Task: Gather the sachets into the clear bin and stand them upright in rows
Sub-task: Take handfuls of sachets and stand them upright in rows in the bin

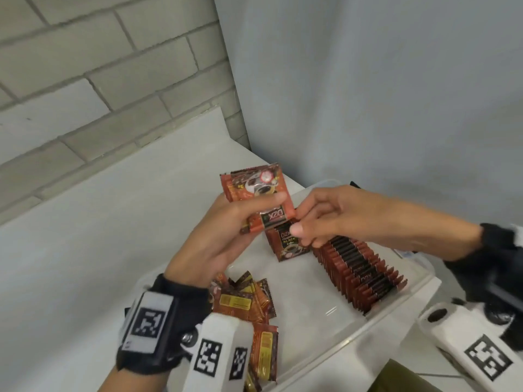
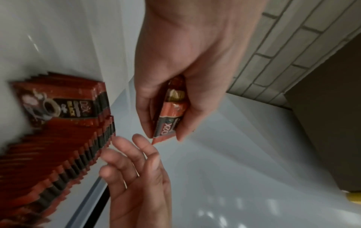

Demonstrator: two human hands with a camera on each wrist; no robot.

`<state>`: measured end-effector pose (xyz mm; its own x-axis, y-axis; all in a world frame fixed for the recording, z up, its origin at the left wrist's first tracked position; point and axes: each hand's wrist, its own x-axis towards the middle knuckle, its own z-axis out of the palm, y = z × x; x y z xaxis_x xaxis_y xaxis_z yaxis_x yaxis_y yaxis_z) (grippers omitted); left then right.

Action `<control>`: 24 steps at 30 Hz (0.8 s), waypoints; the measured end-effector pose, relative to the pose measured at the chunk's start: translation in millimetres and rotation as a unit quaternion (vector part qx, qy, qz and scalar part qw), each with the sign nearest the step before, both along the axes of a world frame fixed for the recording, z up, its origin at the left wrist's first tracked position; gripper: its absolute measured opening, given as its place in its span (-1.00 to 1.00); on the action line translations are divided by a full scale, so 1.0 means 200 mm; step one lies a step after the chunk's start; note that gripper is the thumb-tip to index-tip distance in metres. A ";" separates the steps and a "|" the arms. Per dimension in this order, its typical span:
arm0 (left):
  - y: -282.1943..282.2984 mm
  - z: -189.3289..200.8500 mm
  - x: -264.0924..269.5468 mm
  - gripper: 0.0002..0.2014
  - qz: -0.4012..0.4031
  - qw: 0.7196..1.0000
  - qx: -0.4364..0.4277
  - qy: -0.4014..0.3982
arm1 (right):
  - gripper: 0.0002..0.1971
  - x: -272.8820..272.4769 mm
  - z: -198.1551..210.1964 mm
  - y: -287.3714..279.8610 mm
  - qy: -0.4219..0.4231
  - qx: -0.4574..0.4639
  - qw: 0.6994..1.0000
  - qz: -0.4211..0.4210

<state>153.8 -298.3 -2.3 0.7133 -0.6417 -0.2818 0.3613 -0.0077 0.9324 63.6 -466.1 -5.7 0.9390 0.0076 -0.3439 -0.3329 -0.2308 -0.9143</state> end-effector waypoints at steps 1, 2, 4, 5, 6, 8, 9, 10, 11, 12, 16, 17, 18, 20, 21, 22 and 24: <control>-0.03 -0.01 0.00 -0.76 -0.009 1.000 -0.009 -0.006 | -0.50 0.00 -0.01 0.01 -0.007 0.022 0.999 -0.023; -0.06 -0.02 -0.01 -0.82 -0.017 1.000 -0.015 -0.008 | -0.51 0.00 -0.02 0.02 -0.012 0.037 0.998 -0.045; -0.10 -0.05 -0.01 -0.87 -0.024 0.999 -0.028 -0.002 | -0.55 0.00 -0.04 0.02 -0.023 0.055 0.994 -0.088; -0.11 -0.07 -0.01 -0.88 -0.026 0.999 -0.035 0.001 | -0.58 0.00 -0.05 0.02 -0.027 0.063 0.992 -0.106; -0.11 -0.09 -0.01 -0.88 -0.029 0.999 -0.040 0.003 | -0.61 0.00 -0.05 0.02 -0.029 0.071 0.990 -0.120; -0.11 -0.11 -0.01 -0.88 -0.030 0.999 -0.042 0.004 | -0.66 0.00 -0.06 0.01 -0.030 0.086 0.987 -0.135; -0.10 -0.12 -0.01 -0.86 -0.029 0.999 -0.043 0.008 | -0.69 0.00 -0.06 0.01 -0.028 0.093 0.986 -0.138; -0.10 -0.13 0.00 -0.83 -0.027 0.999 -0.044 0.014 | -0.74 0.00 -0.06 0.01 -0.027 0.100 0.984 -0.143; -0.10 -0.13 0.00 -0.79 -0.026 0.998 -0.044 0.022 | -0.80 0.01 -0.05 0.01 -0.026 0.110 0.982 -0.153; -0.10 -0.14 0.00 -0.74 -0.025 0.998 -0.043 0.030 | -0.86 0.01 -0.04 0.00 -0.026 0.119 0.979 -0.165; -0.08 -0.14 0.03 -0.61 -0.015 0.997 -0.039 0.061 | -0.88 0.04 0.00 -0.04 -0.039 0.092 0.978 -0.183; -0.08 -0.14 0.03 -0.57 -0.011 0.997 -0.036 0.064 | -0.89 0.05 0.00 -0.05 -0.047 0.078 0.980 -0.179; -0.08 -0.15 0.04 -0.53 -0.008 0.998 -0.031 0.060 | -0.89 0.05 0.01 -0.05 -0.054 0.069 0.980 -0.176; -0.07 -0.16 0.05 -0.50 -0.012 0.999 -0.020 0.043 | -0.87 0.07 0.02 -0.06 -0.062 0.055 0.982 -0.172; -0.07 -0.16 0.05 -0.50 -0.017 0.999 -0.018 0.036 | -0.86 0.07 0.02 -0.06 -0.065 0.049 0.982 -0.169; -0.07 -0.17 0.05 -0.50 -0.020 0.999 -0.019 0.029 | -0.84 0.08 0.02 -0.06 -0.068 0.044 0.983 -0.167; -0.06 -0.17 0.06 -0.51 -0.022 0.999 -0.028 0.022 | -0.82 0.09 0.02 -0.05 -0.068 0.044 0.983 -0.166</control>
<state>165.2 -310.9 -36.8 0.6716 -0.6879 -0.2751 0.4024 0.0270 0.9150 81.8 -476.5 -0.9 0.9322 -0.2828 -0.2260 -0.2492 -0.0483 -0.9672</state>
